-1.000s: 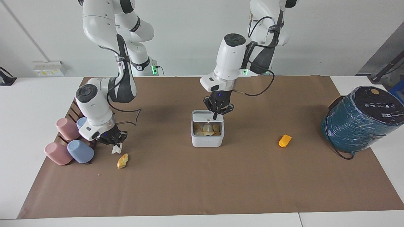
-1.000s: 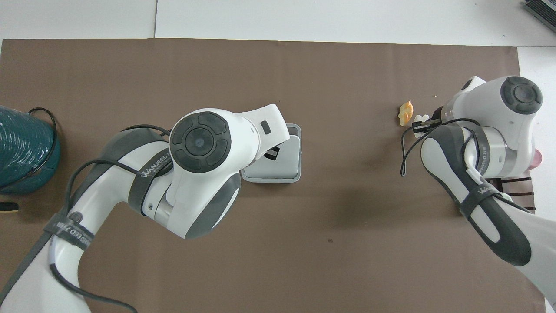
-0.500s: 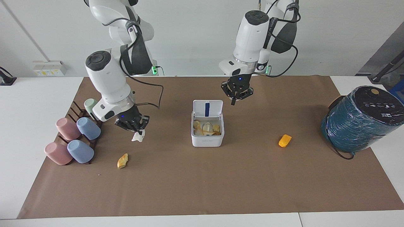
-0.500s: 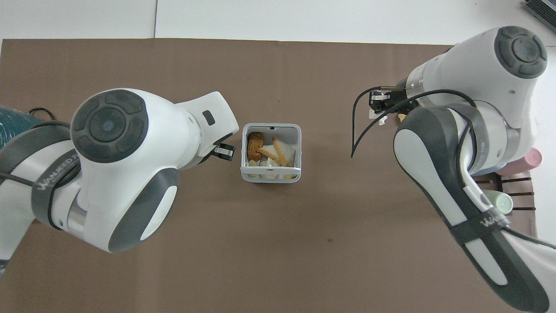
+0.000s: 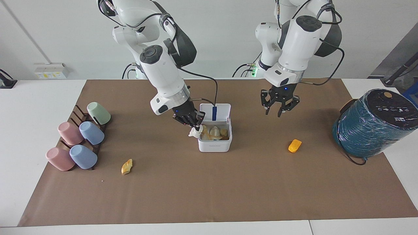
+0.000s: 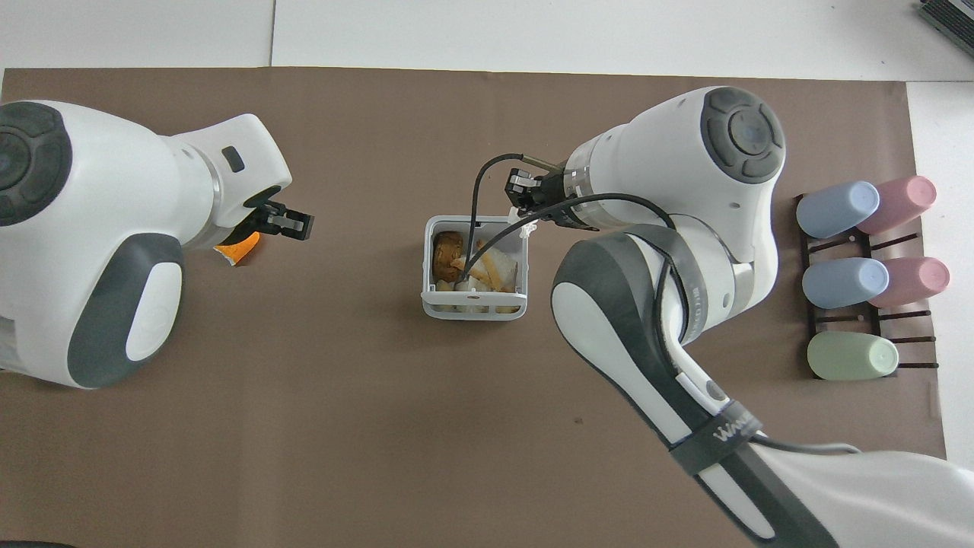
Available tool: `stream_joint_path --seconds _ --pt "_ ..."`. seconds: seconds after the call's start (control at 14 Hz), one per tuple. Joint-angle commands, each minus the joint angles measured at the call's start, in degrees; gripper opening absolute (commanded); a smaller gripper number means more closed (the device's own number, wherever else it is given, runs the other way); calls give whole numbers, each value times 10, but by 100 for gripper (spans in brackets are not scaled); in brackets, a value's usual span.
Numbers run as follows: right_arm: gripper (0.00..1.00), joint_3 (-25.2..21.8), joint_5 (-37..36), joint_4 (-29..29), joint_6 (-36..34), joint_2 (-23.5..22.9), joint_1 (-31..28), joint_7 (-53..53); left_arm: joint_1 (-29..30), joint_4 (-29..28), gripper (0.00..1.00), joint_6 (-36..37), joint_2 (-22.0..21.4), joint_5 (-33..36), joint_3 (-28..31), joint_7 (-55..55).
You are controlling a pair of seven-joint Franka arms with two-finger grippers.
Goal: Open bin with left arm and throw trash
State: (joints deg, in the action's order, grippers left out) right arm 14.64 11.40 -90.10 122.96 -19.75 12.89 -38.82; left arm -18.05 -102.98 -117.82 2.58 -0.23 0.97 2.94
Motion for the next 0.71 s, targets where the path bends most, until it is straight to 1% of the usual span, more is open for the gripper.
stream_joint_path --seconds 0.0,0.14,0.29,0.36,0.43,0.5,0.57,0.64 --pt "0 1 14 13 13 -22 20 -5 47 -32 100 -70 22 -6 -6 75" --pt "0 1 15 3 12 -24 30 -5 81 -39 100 -98 44 -6 -6 115" --pt "0 1 17 -5 13 -31 41 -5 103 -61 100 -128 46 -7 -6 165" --pt "12 1 17 -6 13 -40 41 -5 115 -75 100 -142 47 -8 -7 183" --pt "27 1 17 -11 15 -42 41 -5 119 -88 100 -158 48 -11 -7 190" --pt "45 1 17 -22 28 -42 42 -5 125 -99 100 -176 54 -17 -7 196" --pt "54 1 16 -26 29 -41 42 -5 129 -100 100 -182 64 -25 -7 203" --pt "73 1 16 -24 27 -41 41 -5 130 -100 100 -186 80 -35 -7 215"
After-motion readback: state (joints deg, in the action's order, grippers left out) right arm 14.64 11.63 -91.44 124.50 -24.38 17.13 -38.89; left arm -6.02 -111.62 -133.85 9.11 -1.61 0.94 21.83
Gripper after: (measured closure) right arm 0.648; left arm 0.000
